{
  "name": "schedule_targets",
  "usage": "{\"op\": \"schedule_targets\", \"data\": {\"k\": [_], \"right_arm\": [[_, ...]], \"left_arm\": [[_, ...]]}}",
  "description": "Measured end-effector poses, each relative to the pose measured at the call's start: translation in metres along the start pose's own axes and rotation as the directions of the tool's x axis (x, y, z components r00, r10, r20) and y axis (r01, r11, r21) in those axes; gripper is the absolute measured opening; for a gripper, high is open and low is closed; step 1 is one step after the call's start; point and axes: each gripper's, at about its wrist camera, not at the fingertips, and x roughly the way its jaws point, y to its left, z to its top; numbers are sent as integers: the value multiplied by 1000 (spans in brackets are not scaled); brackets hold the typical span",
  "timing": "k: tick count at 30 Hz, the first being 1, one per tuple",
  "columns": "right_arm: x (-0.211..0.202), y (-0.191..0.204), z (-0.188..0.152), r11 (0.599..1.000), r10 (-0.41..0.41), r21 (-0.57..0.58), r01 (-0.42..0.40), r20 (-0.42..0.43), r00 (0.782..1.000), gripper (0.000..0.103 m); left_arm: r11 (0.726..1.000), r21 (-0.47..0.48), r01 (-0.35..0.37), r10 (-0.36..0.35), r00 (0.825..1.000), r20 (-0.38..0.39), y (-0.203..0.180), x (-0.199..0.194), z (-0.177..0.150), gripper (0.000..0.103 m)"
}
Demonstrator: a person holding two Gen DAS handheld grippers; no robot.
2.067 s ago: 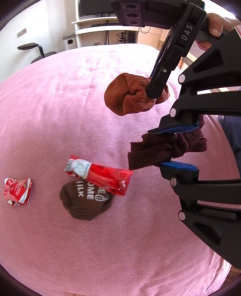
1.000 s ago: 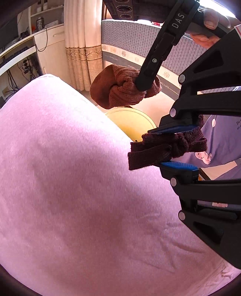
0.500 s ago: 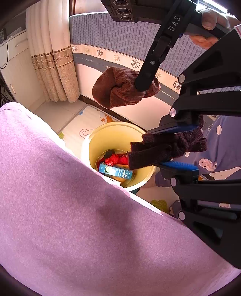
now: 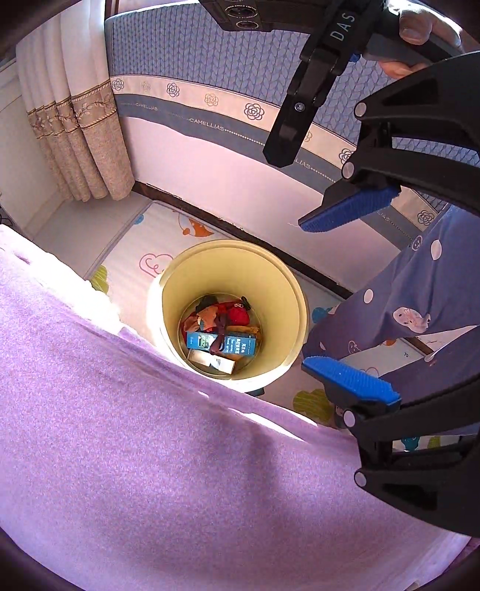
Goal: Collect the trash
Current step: 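Open both tools to drop the socks into the bin, then move both tools back over the bed toward the red snack bag and sock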
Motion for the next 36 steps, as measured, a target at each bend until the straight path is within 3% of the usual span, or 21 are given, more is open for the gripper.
{"op": "schedule_targets", "data": {"k": [11, 20, 29, 36], "right_arm": [[-2, 22, 0, 999, -5, -47, 5, -4, 1000, 48], [9, 76, -11, 988, -26, -151, 22, -23, 999, 48], [54, 175, -48, 948, -49, -317, 20, -84, 995, 49], [106, 260, -94, 893, -93, -450, 16, -149, 984, 49]], "left_arm": [[999, -24, 25, -24, 998, 57, 12, -23, -6, 70], [995, -90, 53, -42, 992, 122, 50, -49, -28, 70], [966, -238, 103, -54, 977, 206, 143, -85, -69, 70], [916, -376, 143, -40, 962, 268, 242, -110, -119, 70]]}}
